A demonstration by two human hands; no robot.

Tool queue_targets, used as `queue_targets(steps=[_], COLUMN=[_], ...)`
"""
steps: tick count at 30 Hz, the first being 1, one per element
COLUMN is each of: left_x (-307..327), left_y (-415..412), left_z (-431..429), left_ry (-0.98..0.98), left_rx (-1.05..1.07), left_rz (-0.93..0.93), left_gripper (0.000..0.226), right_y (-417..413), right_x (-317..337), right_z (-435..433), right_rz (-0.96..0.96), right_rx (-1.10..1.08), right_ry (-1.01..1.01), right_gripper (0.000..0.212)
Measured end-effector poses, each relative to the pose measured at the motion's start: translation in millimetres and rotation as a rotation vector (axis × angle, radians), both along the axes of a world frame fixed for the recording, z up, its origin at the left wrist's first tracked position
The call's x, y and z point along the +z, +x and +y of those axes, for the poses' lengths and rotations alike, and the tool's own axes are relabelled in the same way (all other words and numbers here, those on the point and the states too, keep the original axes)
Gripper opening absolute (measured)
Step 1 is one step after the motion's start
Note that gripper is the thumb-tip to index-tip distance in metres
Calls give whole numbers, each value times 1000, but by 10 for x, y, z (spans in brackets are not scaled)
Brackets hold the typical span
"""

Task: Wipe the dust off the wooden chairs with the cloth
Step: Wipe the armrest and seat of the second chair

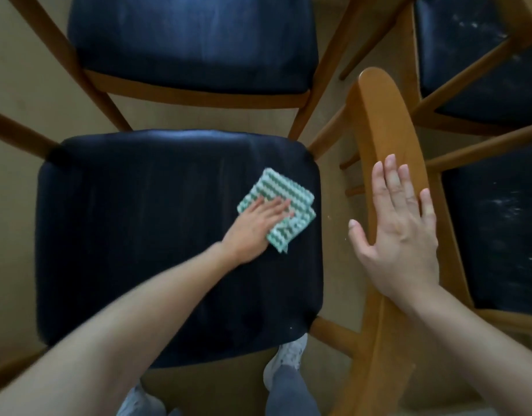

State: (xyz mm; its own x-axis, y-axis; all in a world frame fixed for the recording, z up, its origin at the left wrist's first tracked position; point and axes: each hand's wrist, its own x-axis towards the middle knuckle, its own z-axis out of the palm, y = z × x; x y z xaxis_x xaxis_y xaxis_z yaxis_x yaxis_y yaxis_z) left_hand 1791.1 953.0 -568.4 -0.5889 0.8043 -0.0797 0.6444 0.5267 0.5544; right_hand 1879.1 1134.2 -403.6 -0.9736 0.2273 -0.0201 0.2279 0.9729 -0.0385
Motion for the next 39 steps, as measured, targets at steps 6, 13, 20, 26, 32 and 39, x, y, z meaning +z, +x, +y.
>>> queue_targets(steps=[6, 13, 20, 26, 32, 39], left_x=[59, 228, 341, 753, 739, 252], left_y=[1080, 1823, 1982, 1277, -449, -1354], left_z=[-256, -608, -815, -521, -12, 750], left_ry=[-94, -285, -242, -7, 465, -169], left_rx=[-112, -331, -337, 241, 644, 380], left_rz=[-46, -208, -320, -989, -782, -62], left_gripper=[52, 52, 49, 16, 18, 49], right_y=[-6, -14, -13, -9, -3, 3], right_x=[37, 61, 47, 50, 40, 5], right_z=[-18, -26, -14, -13, -8, -1], right_rz=[-11, -24, -12, -22, -6, 11], right_rx=[-7, -11, -19, -16, -14, -5], right_ry=[-19, -38, -39, -35, -42, -41], right_gripper=[74, 73, 73, 73, 72, 71])
